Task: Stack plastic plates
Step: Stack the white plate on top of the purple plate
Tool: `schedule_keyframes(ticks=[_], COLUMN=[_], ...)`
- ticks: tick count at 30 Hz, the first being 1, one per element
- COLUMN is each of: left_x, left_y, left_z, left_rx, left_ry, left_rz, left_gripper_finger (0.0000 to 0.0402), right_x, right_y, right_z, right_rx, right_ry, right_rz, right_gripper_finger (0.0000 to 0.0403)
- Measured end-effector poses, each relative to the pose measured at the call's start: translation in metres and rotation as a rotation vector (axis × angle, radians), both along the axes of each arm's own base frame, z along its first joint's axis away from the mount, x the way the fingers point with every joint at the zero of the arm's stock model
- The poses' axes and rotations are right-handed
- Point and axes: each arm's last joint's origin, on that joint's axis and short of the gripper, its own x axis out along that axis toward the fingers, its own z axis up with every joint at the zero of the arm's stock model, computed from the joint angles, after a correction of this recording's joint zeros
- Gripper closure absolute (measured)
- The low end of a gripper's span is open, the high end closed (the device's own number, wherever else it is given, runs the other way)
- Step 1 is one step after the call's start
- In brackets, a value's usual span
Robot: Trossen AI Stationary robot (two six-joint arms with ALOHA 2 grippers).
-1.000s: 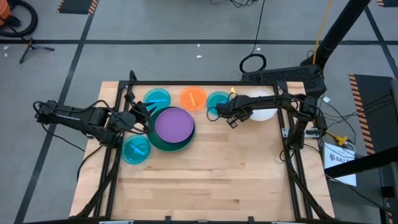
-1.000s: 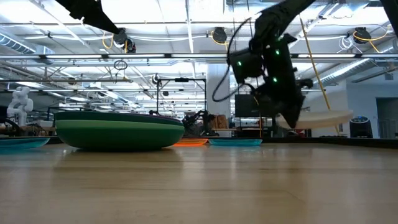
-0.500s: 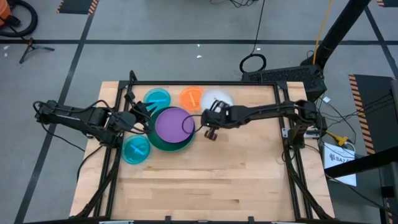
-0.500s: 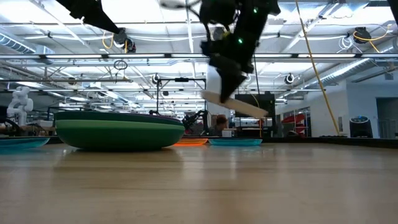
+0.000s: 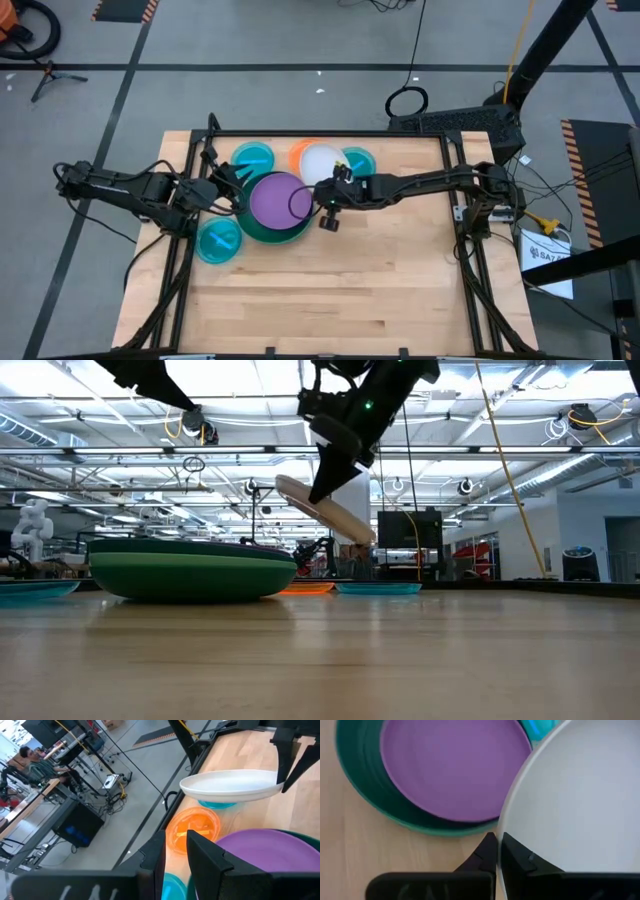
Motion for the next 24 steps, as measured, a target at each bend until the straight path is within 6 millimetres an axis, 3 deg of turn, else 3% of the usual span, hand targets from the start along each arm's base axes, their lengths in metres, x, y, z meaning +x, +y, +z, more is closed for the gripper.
schedule_keyframes(ticks=[12,24], left_x=[0.002,0.003], left_y=[0.000,0.000], left_z=[0.004,0.005], left_rx=[0.027,0.037], left_ry=[-0.019,-0.020], left_rz=[-0.017,-0.023], left_gripper_finger=[0.0316,0.0316], right_x=[0.010,0.061], right_y=[0.001,0.009], right_z=[0.006,0.008], right_rx=[0.011,-0.027], right_ry=[-0.110,0.023], right_rz=[0.041,0.223], right_gripper_finger=[0.0402,0.0402])
